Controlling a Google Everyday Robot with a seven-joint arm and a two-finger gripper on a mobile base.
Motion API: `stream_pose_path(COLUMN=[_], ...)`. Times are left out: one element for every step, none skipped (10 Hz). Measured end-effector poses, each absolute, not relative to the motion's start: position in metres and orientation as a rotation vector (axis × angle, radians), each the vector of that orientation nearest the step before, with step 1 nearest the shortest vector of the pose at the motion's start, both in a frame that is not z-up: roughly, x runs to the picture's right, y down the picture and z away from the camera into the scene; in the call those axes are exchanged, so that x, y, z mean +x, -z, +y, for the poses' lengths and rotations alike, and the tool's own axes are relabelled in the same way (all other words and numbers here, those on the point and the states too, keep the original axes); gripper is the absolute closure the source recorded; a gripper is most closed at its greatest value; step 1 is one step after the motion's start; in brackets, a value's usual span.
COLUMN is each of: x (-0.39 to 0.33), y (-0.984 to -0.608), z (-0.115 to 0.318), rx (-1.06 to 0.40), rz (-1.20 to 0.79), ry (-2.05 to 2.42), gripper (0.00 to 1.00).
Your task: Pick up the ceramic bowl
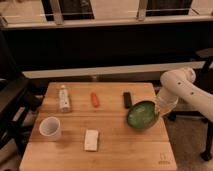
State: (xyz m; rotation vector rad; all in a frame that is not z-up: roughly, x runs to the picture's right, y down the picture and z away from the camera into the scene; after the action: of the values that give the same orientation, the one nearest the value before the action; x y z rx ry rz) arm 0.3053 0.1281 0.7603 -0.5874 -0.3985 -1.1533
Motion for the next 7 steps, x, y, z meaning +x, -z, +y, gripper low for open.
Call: stream_pose_path(x=[0.304,0.299,0.291,0.278,0.261,0.255,0.252], y=[-0.759,-0.754,-0.747,-0.739,-0.731,-0.726,-0.722], z=[0.128,0.125,0.121,0.114,0.107,0.103,0.099], rx=[-0.584,-0.571,-0.554,-0.532,-0.509,-0.49,-0.468], rz=[-0.395,-0.392,-0.392,-0.394,-0.398,-0.406,-0.427], ry=[1.162,1.185,1.203,1.229,1.259,1.272,1.274], gripper=[0.98,0.98,0.98,0.98,0.98,0.98,0.98])
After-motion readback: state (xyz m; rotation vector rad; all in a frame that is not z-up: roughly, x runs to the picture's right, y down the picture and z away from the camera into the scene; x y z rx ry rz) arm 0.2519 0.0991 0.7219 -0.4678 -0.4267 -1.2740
